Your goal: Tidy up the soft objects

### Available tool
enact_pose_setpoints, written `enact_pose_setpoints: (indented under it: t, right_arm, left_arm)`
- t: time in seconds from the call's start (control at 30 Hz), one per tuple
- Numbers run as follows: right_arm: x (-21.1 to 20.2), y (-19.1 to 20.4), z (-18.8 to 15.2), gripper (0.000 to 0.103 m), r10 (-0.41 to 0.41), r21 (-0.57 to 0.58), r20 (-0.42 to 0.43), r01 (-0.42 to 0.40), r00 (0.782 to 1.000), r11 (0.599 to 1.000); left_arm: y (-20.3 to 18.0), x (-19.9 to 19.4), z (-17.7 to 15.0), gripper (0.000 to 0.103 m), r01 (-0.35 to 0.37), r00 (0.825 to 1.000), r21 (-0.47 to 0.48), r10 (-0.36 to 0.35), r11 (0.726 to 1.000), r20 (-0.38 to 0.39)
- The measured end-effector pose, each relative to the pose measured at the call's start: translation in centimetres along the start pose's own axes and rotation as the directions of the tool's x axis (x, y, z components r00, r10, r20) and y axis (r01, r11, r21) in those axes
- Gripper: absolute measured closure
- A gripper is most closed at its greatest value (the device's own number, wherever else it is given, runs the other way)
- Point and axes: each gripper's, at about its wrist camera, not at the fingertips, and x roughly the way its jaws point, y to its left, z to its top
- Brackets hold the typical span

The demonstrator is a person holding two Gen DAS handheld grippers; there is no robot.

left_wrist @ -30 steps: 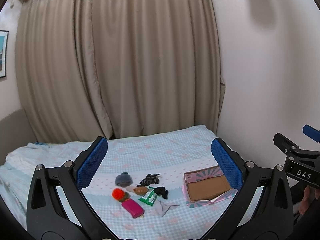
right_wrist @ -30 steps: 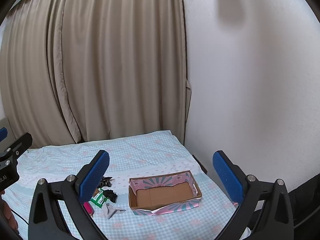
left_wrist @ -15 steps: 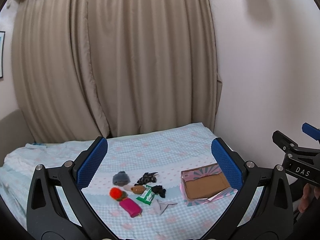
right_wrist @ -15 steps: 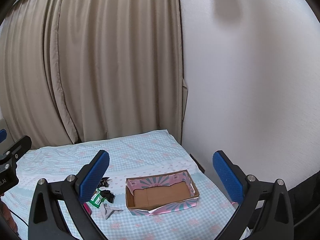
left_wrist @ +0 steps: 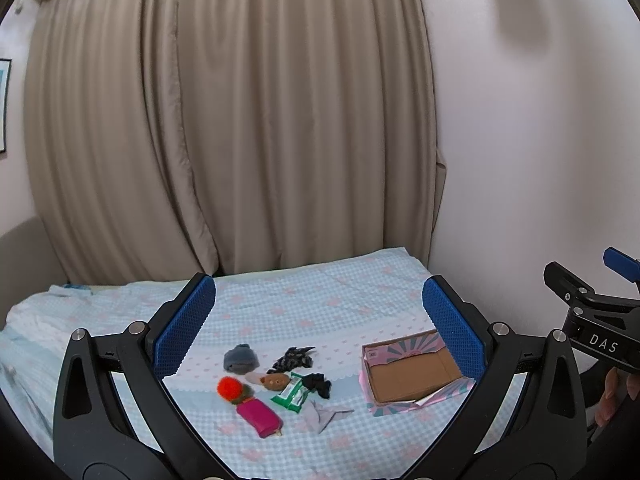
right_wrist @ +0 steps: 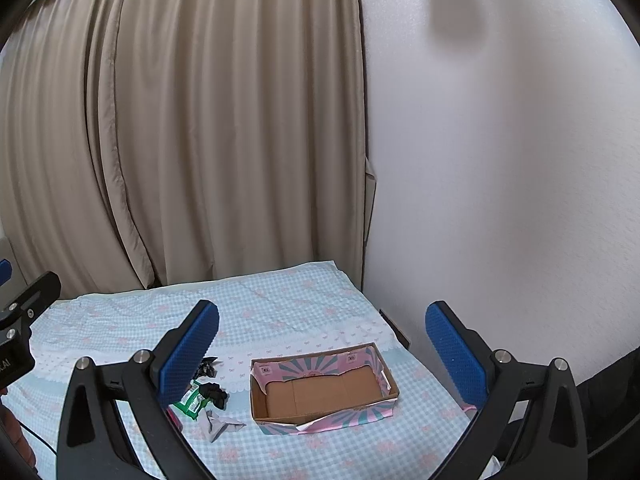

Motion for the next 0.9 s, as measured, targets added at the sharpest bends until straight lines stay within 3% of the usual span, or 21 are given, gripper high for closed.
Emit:
enact_pose_setpoints:
  t: [0.9]
  right_arm:
    - [-0.06, 0.76, 0.55, 0.0, -0.009, 0.0, -0.003, 0.009, 1.0, 1.0]
  left_arm:
    - [0.48, 0.87, 0.84, 0.0, 0.003, 1.0, -0.003, -0.003, 1.0, -0.019]
